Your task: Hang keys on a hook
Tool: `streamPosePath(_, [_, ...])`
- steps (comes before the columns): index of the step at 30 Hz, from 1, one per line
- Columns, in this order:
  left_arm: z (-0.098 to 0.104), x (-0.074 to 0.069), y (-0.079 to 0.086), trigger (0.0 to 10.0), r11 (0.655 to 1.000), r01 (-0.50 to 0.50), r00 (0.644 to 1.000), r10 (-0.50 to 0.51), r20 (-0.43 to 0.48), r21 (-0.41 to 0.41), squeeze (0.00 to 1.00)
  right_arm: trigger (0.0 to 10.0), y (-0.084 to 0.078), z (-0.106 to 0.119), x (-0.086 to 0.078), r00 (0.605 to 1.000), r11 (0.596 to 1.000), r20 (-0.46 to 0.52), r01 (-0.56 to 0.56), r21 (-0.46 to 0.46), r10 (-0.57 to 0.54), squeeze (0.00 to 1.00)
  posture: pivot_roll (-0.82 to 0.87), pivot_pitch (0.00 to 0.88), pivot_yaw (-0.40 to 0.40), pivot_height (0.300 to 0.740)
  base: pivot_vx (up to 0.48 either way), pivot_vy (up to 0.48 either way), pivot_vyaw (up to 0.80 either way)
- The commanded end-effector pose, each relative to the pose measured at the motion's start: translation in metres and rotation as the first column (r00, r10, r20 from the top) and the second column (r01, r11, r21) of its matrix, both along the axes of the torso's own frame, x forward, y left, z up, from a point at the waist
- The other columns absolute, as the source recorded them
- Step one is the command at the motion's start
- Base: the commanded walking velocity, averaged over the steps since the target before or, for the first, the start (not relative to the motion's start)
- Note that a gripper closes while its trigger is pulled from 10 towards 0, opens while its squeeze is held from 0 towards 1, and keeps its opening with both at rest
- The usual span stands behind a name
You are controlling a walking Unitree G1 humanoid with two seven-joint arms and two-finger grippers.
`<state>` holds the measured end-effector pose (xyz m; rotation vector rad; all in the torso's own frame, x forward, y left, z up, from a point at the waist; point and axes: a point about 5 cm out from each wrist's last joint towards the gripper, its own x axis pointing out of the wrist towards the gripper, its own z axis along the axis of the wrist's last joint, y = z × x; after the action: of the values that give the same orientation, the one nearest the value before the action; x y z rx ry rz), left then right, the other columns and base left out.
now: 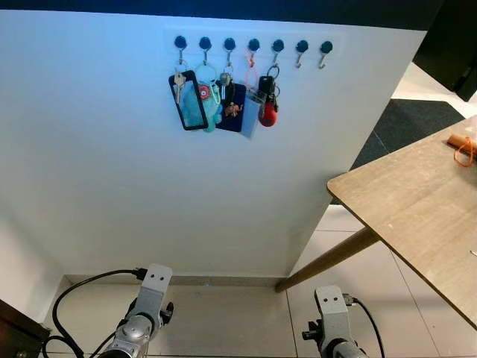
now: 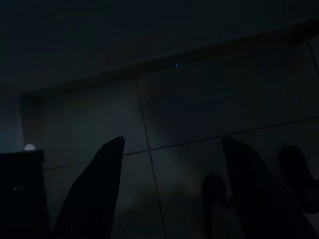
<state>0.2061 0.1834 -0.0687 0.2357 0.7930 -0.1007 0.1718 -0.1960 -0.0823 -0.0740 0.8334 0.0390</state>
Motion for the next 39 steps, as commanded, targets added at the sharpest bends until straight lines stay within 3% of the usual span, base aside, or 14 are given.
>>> streamPosePath(1, [-0.002,-0.003,0.000,10.0,1.000,0.000,1.000,0.000,-0.003,0.003,0.00,10.0,0.000,0.000,0.001,1.000,1.000,-0.008,-0.014,-0.005,0.014,0.00,0.08,0.008,-0.075,0.740,0.000,0.000,0.00])
streamPosePath(27, [0.006,0.012,0.000,10.0,1.000,0.019,1.000,-0.019,0.014,0.013,0.00,10.0,-0.001,0.000,0.001,0.999,0.999,0.000,0.032,-0.004,-0.032,0.00,0.06,0.011,-0.029,0.740,0.000,0.000,0.00])
streamPosePath(39, [0.003,0.006,-0.002,10.0,1.000,0.021,1.000,-0.021,-0.003,0.000,0.00,10.0,-0.004,0.000,-0.001,0.998,0.998,0.007,0.055,-0.005,-0.055,0.00,0.05,0.000,-0.022,0.740,0.000,0.000,0.00])
